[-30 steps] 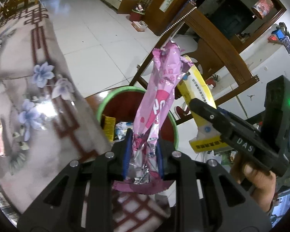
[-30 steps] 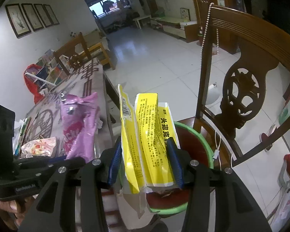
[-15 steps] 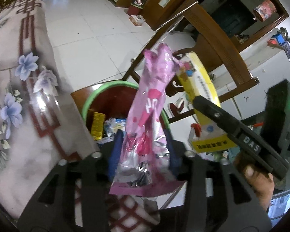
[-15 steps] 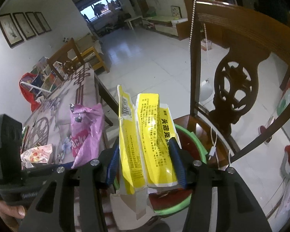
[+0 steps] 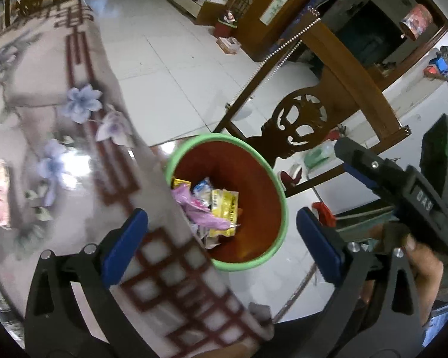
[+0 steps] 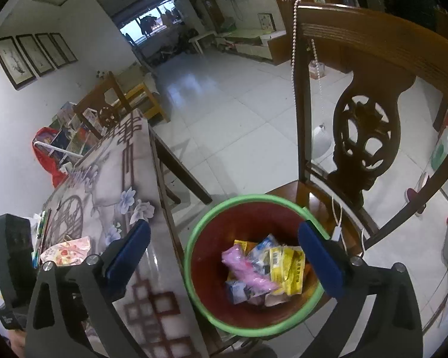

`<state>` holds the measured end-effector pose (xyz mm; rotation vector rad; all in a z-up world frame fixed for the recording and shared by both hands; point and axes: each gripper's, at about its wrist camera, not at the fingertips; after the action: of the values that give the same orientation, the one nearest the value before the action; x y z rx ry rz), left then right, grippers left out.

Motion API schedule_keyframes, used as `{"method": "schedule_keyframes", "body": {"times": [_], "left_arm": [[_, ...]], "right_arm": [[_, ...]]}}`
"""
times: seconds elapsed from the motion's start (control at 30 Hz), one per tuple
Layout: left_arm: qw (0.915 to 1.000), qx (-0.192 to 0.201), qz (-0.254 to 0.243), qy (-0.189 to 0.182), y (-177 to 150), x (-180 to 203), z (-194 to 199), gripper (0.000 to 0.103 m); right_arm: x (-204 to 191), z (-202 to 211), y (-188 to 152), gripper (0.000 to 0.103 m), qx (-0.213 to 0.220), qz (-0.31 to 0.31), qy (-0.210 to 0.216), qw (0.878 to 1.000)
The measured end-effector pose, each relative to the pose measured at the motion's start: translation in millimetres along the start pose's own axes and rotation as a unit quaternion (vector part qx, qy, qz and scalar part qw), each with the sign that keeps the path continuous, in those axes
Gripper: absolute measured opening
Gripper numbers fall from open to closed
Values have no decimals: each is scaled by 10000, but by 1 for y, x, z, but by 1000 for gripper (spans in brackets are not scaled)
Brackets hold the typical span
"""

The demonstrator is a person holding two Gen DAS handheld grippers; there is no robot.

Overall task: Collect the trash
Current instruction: 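Move both open tools back over the trash on the table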

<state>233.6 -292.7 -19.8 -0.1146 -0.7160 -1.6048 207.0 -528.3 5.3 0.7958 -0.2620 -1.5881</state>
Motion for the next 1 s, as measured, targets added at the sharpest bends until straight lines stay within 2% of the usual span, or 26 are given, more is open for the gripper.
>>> {"method": "schedule_keyframes", "body": {"times": [0.37, 0.7, 1.0], "left_arm": [[9982, 463, -186, 319, -15, -25, 61, 97], [9929, 861, 279, 768, -36, -96, 133, 97], [9829, 1164, 795, 1186, -63, -167, 189, 97]], "right_arm": [[-56, -9, -3, 96, -124, 596, 183, 9980], [-156, -29, -14, 96, -293, 1657, 653, 9836], [-225, -50, -30, 96, -452, 2189, 909, 9704]]}}
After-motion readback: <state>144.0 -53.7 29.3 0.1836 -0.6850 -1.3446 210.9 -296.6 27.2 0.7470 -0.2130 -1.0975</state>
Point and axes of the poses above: each gripper's, at about its wrist camera, not at the fingertips, and z roughly against the way its jaws point, x to its right, y to its top, and after that the axes turned 7 degrees about z, right-handed
